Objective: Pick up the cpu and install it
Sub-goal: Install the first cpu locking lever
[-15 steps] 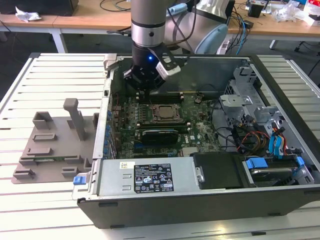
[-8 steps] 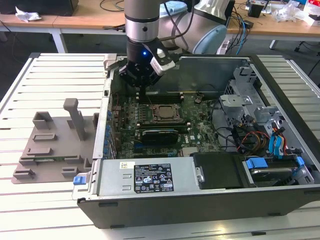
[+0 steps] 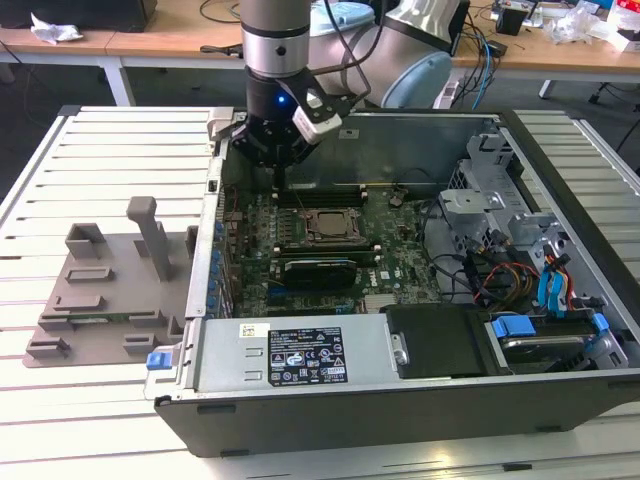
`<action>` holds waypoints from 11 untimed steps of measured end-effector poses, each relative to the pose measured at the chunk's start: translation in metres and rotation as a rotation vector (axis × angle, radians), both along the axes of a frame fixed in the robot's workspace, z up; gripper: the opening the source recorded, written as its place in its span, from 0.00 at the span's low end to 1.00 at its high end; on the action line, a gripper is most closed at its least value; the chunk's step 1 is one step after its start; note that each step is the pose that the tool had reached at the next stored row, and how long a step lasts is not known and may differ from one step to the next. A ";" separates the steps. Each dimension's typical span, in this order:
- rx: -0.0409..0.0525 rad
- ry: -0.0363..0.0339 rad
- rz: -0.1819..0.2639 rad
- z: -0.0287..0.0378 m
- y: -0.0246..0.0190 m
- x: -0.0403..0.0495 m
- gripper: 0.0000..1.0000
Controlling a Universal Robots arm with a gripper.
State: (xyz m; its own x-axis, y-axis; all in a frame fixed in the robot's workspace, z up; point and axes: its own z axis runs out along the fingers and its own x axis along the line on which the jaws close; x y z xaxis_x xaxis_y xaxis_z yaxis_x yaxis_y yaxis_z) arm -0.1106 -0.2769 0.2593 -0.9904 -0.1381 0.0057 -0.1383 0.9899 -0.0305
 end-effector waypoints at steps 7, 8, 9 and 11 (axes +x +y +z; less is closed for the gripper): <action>0.0000 0.0037 0.000 0.0000 0.0008 0.0166 0.11; -0.0001 0.0042 0.000 0.0000 0.0007 0.0184 0.11; -0.0002 0.0044 0.000 0.0000 0.0007 0.0192 0.11; -0.0001 0.0047 0.000 0.0000 0.0008 0.0213 0.11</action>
State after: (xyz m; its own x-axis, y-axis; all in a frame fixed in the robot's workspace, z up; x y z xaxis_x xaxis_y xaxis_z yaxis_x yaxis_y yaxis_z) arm -0.0893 -0.2761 0.2593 -0.9903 -0.1383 0.0104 -0.1385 0.9899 -0.0299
